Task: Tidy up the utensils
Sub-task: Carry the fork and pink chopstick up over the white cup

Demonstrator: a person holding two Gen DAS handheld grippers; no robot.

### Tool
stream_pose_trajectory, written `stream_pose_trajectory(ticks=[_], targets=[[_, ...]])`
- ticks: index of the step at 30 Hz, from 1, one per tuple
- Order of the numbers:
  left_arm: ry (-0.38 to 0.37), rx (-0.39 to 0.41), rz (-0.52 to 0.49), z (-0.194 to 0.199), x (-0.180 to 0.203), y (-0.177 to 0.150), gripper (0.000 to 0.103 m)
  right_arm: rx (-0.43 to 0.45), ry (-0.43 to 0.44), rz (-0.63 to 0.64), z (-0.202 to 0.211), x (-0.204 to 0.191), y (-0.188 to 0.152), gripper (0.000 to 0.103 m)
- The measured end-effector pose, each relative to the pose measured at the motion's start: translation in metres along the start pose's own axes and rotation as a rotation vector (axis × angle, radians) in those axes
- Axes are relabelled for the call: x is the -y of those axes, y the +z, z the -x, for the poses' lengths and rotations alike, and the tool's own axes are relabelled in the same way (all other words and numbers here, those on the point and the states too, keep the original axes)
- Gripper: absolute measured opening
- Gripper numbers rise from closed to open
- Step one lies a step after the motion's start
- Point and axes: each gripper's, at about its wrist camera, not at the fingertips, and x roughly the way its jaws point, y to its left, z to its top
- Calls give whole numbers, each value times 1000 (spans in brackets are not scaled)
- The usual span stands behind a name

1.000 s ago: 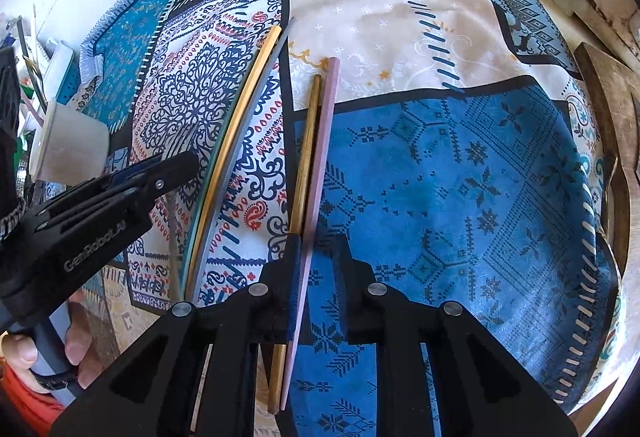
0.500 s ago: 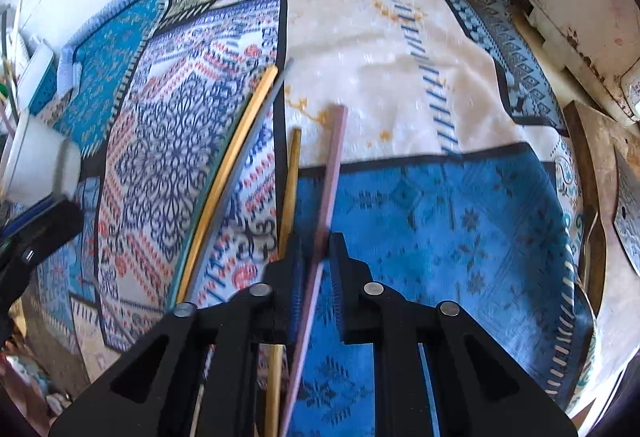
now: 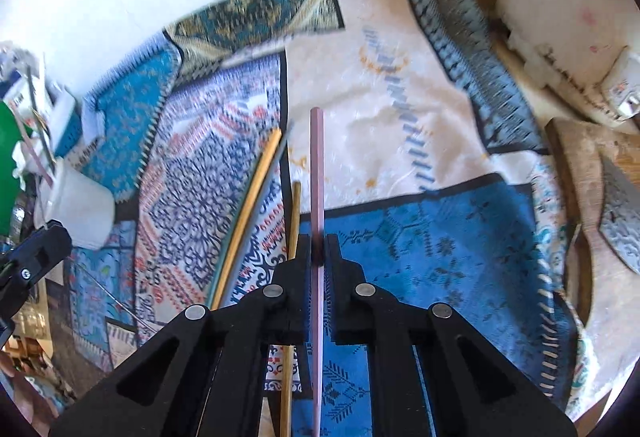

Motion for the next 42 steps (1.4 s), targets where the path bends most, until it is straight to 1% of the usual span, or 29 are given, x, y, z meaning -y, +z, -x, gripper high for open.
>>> stream_pose_trajectory(ticks=[13,22,31,42], targets=[[7,122,-2,42,7,16,24,147,20,17,63,2,3,6],[23,231,14,77,0,32,24,247,54,69,101,-15,18,6],[51,327,53,114,-20,47,24,318,115,164,126,-52,36,6],[144,425,108,154,-60,57,24,399,229,302,146,-122,58,6]])
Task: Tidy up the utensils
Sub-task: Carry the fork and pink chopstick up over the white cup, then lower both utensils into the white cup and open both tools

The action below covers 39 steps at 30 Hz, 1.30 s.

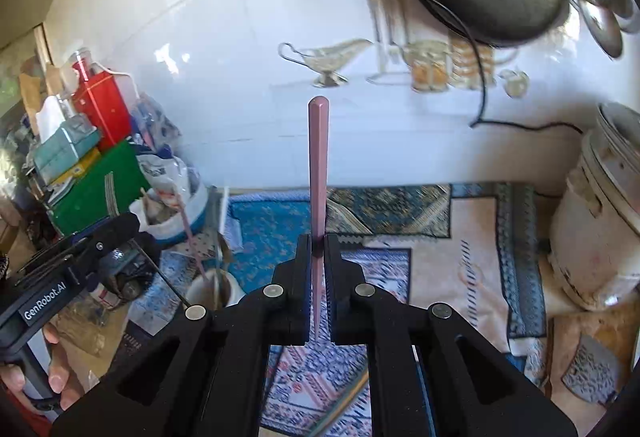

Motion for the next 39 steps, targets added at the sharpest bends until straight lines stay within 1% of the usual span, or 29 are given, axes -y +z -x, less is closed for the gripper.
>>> stream_pose_trajectory(ticks=[7,14,19,25,29,34,39], targets=[[58,29,36,6,-31,11,24,21,90,59,-15,-38,19,6],[101,7,86,-5,-60,9,24,-10,177,115,-42,-74,23,6],[114,-45,122,-25,-79,0,24,-61,212,132,-65,-88,18,6],[95,-125,166,-53,-91,-18,24,-148,210,124,-96,-87,5,6],[102,-167,152,-69,-91,-26,24,-214,201,114,-114,-83,-4,6],[116,-250,127,-97,-92,-38,24,-291,197,111,-136,-82,-12,6],[114,-311,138,-117,-97,-46,24,-345,192,107,-153,-81,-18,6]])
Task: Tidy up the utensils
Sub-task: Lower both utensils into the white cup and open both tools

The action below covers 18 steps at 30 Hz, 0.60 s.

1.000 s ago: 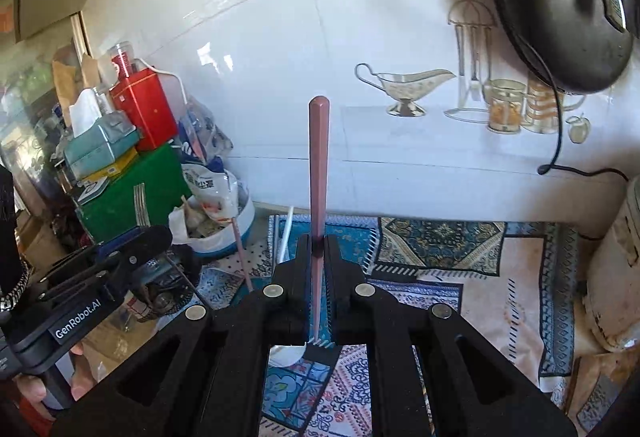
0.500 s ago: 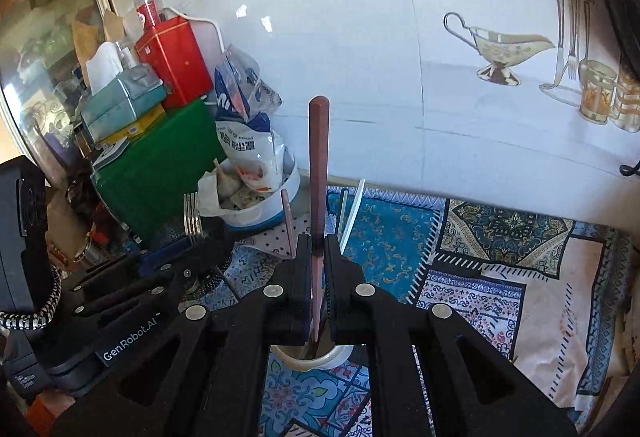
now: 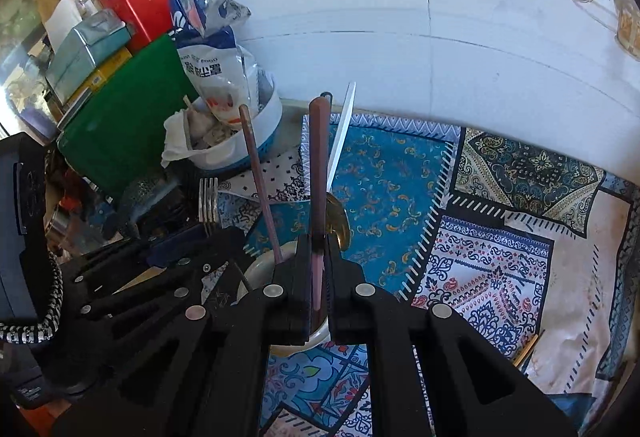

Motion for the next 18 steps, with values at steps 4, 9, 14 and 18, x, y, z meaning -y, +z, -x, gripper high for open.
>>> stream_pose_trajectory(ticks=[4,9,14,18], targets=[[-14,-32,11,-12,-3,2,24,-22,-7,-4,-7,5,3,6],[-17,-55,14,-20,-5,5,24,-32,-14,3,-7,6,8,6],[-19,-48,16,-15,-4,8,24,-32,-14,-8,1,8,9,16],[-20,-9,4,1,-1,11,24,-6,-33,-9,14,9,7,17]])
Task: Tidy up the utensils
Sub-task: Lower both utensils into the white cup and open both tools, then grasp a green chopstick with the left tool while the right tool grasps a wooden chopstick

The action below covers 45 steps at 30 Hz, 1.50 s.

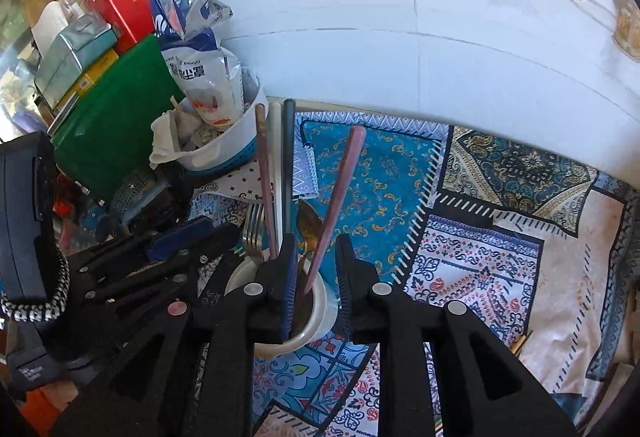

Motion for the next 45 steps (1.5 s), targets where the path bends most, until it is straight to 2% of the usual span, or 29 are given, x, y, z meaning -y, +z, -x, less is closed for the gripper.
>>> stream_pose_trajectory(ticks=[10,15,19,24,32,37,45], targets=[[-7,106,-48,58,20,-1,24,103,-44,-19,55,0,-10,18],[-15,148,-96,83,37,-9,30,153,-90,-29,84,1,-24,19],[-33,157,-149,95,54,-18,35,176,-125,-63,102,11,-40,24],[-71,131,-207,96,79,-32,41,173,-180,-120,116,30,-61,24],[-131,22,-280,68,120,-60,42,93,-280,-247,120,82,-110,24],[-138,-64,-314,40,136,-80,42,-18,-320,-330,96,114,-145,24],[-117,-191,-319,6,138,-114,42,-203,-253,-434,36,139,-189,24]])
